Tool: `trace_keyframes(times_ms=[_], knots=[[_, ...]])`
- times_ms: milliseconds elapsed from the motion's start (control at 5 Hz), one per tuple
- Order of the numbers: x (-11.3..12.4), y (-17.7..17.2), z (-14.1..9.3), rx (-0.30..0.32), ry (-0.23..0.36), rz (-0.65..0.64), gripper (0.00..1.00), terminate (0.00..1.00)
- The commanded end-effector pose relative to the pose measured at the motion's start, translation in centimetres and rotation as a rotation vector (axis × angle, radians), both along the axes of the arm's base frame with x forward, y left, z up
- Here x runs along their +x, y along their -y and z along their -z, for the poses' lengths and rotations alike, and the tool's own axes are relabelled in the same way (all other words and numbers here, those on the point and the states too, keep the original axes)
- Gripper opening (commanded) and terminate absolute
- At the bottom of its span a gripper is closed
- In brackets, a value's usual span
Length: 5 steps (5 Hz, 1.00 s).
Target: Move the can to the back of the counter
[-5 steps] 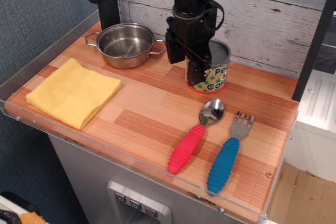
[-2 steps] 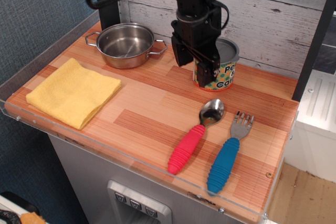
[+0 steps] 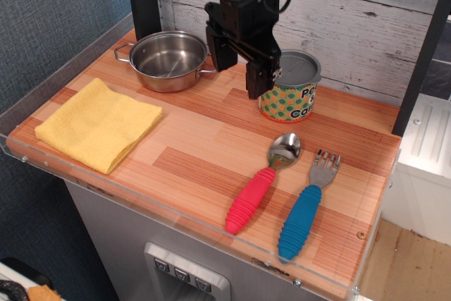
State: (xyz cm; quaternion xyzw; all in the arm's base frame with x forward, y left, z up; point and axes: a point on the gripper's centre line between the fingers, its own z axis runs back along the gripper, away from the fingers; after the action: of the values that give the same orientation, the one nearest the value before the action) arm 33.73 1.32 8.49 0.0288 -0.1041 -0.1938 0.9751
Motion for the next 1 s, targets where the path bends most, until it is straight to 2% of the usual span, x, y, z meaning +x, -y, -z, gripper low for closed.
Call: trace_keyframes(times_ms=[0, 400, 600, 800], knots=[[-3.7, -2.7, -3.4, -0.042, -0.023, -0.203, 1.0, 0.0], [-7.0, -6.3, -3.4, -0.167, -0.001, -0.537, 1.0, 0.0], [-8.2, -7.6, -3.3, -0.197, 0.034, -0.723, 1.0, 0.0], [-8.2, -7.6, -3.3, -0.197, 0.034, -0.723, 1.0, 0.0]])
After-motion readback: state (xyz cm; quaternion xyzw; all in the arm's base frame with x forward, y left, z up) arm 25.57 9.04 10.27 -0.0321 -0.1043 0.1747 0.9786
